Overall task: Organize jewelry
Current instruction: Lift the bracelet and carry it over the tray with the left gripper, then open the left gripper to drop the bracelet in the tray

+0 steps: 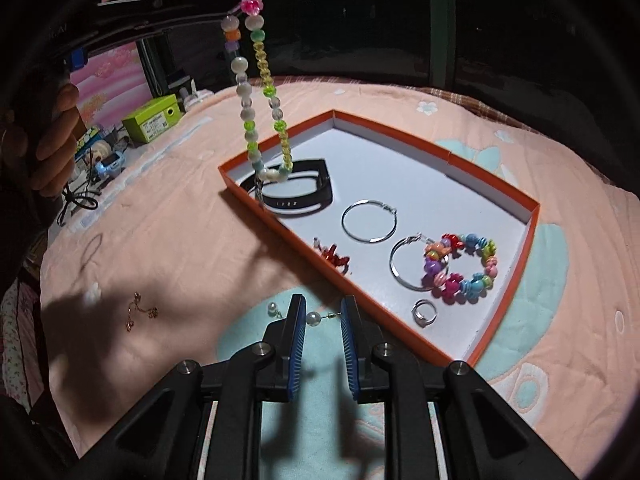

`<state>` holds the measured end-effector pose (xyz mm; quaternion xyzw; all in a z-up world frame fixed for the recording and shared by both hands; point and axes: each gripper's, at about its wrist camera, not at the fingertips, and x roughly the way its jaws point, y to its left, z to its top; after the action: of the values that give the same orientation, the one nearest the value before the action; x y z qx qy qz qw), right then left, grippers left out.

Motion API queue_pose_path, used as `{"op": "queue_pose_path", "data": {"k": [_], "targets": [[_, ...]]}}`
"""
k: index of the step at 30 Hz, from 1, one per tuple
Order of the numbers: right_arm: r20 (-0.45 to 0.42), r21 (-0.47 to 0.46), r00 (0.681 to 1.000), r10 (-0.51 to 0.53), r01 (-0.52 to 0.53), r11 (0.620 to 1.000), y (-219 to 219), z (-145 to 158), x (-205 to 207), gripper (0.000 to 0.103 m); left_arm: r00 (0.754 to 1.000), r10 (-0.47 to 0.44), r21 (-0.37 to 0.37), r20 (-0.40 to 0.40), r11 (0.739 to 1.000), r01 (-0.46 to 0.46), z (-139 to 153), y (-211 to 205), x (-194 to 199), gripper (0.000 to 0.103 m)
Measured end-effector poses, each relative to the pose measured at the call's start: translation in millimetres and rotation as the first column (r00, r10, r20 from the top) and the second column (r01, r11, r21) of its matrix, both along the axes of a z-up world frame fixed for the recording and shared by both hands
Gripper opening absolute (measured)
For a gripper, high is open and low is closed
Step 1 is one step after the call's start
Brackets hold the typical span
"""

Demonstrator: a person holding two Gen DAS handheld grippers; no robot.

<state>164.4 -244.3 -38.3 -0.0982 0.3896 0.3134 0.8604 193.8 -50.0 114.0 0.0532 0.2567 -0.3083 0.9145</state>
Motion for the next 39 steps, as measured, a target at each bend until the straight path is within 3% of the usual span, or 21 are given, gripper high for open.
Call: {"op": "queue_pose_path", "data": {"k": [10,22,30,38,39], "targets": [[-0.041,0.018,0.984,-0.171,0.172,0.985,-18.1,-10.2,32.7,0.021,0.997,0.036,-0.026,-0.067,0.999,-0.037,-20.9,-17.5,66.1,0.017],[-0.102,0.033,0.970,-0.220,0.224,0.974,-20.0,-27.1,47.3,0.021,0.968,0.111,0.064,-0.227,0.993,-0.099,-97.1,-16.3,120.5,0.019],[-0.123,0.037,0.966,-0.229,0.235,0.971,-18.5,-29.0,49.9,0.021,0.945,0.131,0.082,-0.301,0.990,-0.111,-130.8,-7.1,124.0,0.020],[-0.089,0.029,0.968,-0.236,0.239,0.971,-13.3,-17.2,37.2,0.027,0.943,0.167,0.090,-0.286,0.985,-0.147,-121.4,6.1,89.7,0.020],[-0.084,0.032,0.968,-0.236,0.239,0.970,-12.6,-14.9,33.8,0.029,0.943,0.171,0.091,-0.286,0.984,-0.151,-119.0,8.4,83.1,0.025]]}}
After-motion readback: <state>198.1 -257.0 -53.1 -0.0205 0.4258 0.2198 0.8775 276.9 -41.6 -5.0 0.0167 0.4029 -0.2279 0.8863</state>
